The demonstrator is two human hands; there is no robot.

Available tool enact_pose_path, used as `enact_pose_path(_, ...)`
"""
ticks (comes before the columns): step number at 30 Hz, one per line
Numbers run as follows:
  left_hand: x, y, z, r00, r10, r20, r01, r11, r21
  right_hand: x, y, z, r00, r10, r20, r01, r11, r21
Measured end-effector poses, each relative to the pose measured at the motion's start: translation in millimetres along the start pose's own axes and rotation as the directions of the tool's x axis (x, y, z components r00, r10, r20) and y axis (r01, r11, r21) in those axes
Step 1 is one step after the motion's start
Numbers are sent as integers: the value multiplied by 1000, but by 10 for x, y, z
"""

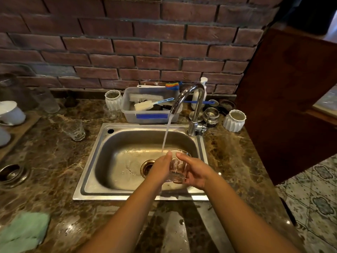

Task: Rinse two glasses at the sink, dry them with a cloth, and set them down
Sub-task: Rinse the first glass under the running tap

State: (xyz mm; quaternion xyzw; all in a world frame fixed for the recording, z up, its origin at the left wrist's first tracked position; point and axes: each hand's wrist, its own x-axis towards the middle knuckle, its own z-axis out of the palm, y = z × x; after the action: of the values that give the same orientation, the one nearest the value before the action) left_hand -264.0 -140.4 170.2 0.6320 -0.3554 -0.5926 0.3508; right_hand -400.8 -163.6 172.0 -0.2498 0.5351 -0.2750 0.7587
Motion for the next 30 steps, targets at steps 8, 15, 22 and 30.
enact_pose_path(8, 120, -372, 449, 968, 213, 135, -244, 929, 278, 240, -123, -717, 977, -134, -165, 110, 984, -143)
enact_pose_path(15, 245, -898, 548, 963, 112, 245, -263, 590, 764, 486, -23, -1282, 814, -512, -273, 325, 792, -518)
enact_pose_path(22, 486, -1265, 410, 983, 43, 178, -183, 158, 970, 652, -113, -1636, 727, -600, -333, 316, 724, -613)
enact_pose_path(30, 576, -1508, 327, 951, 196, 239, -263, 105, 959, 905, -206, -1826, 668, -606, -431, 295, 748, -594)
